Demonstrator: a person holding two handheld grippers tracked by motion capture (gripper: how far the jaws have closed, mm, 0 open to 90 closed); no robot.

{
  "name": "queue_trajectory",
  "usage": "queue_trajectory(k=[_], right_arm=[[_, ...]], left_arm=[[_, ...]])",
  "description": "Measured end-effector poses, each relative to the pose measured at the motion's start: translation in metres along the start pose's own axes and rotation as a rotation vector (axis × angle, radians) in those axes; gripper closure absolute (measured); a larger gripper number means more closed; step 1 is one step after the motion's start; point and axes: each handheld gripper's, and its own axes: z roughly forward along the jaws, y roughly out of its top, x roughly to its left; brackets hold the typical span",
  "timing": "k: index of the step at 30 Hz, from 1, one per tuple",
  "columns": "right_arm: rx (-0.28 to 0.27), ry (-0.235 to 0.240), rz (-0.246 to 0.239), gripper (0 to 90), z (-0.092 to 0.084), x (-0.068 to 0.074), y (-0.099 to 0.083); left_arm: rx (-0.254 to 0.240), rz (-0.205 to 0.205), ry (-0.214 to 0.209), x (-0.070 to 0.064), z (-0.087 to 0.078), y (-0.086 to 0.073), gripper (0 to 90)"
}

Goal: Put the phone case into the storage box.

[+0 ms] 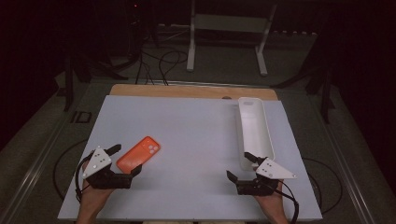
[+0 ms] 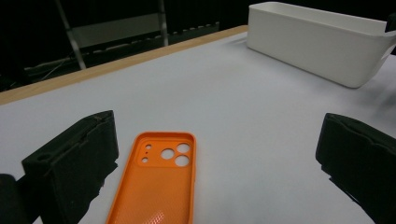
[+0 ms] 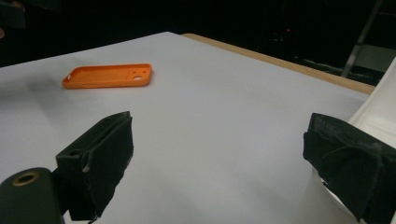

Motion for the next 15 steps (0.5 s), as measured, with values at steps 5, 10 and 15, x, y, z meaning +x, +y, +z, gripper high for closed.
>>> queue_trajectory(k=[5, 10, 15], right_arm=[[0.002, -0.003, -0.005, 8.4, 0.0003, -0.0002, -0.0006], [0.000, -0.004, -0.004, 8.4, 0.0001, -0.0010, -0.0004], [-0.001, -0.007, -0.003, 8.4, 0.0002, -0.0003, -0.0002]], left_arm=[[0.001, 0.001, 0.003, 0.0001, -0.0003, 0.0000, 0.0], [0.000, -0.002, 0.008, 0.0012, -0.0018, -0.0001, 0.0], [0.001, -0.001, 0.018, 0.0032, -0.0031, -0.0002, 0.0]])
